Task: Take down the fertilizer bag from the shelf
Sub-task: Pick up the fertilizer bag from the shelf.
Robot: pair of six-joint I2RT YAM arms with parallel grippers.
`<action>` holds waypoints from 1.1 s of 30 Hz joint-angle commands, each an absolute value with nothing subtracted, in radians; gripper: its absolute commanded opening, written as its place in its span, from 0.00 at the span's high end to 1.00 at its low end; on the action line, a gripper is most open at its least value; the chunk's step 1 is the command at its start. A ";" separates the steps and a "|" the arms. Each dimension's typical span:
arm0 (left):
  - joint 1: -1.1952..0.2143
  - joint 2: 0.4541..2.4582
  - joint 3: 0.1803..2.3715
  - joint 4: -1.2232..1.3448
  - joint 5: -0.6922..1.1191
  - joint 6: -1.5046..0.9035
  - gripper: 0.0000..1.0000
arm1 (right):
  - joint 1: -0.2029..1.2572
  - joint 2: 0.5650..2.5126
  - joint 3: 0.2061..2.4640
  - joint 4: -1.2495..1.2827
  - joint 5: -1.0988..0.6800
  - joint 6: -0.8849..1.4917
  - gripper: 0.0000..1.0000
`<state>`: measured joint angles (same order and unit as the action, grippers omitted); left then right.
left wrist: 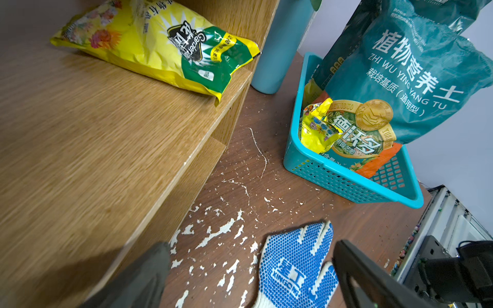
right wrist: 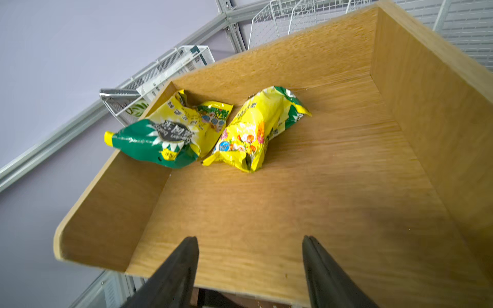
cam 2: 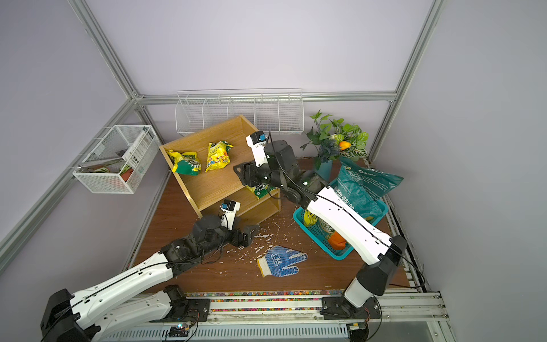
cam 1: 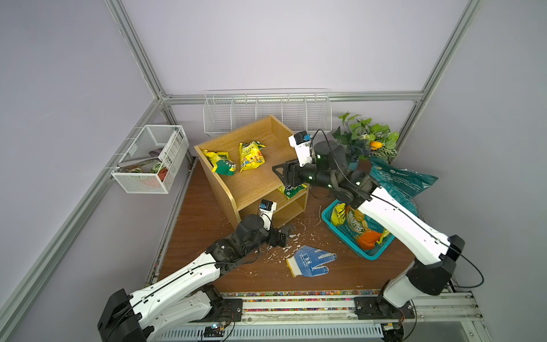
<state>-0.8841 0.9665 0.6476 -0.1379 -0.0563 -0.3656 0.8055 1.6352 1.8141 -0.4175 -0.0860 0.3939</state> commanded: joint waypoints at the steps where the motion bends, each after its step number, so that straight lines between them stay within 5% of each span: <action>1: -0.888 0.956 0.639 -0.149 -0.071 -0.365 0.00 | 0.810 1.708 1.862 -0.282 -0.079 0.428 0.31; 16: -0.888 0.933 0.634 -0.163 -0.090 -0.344 0.00 | 0.811 1.927 2.008 -0.227 -0.136 0.524 0.39; 20: -0.888 0.931 0.639 -0.169 -0.092 -0.342 0.00 | 0.811 1.969 2.050 -0.220 -0.151 0.544 0.55; 21: -0.887 0.929 0.641 -0.174 -0.092 -0.342 0.00 | 0.811 1.980 2.069 -0.230 -0.155 0.540 0.62; 23: -0.888 0.923 0.644 -0.185 -0.094 -0.339 0.00 | 0.810 1.988 2.105 -0.260 -0.157 0.523 0.95; 24: -0.888 0.918 0.644 -0.189 -0.096 -0.339 0.00 | 0.807 1.985 2.114 -0.271 -0.156 0.517 1.00; 33: -0.888 0.910 0.621 -0.174 -0.098 -0.352 0.00 | 0.761 1.764 2.011 -0.248 -0.209 0.459 1.00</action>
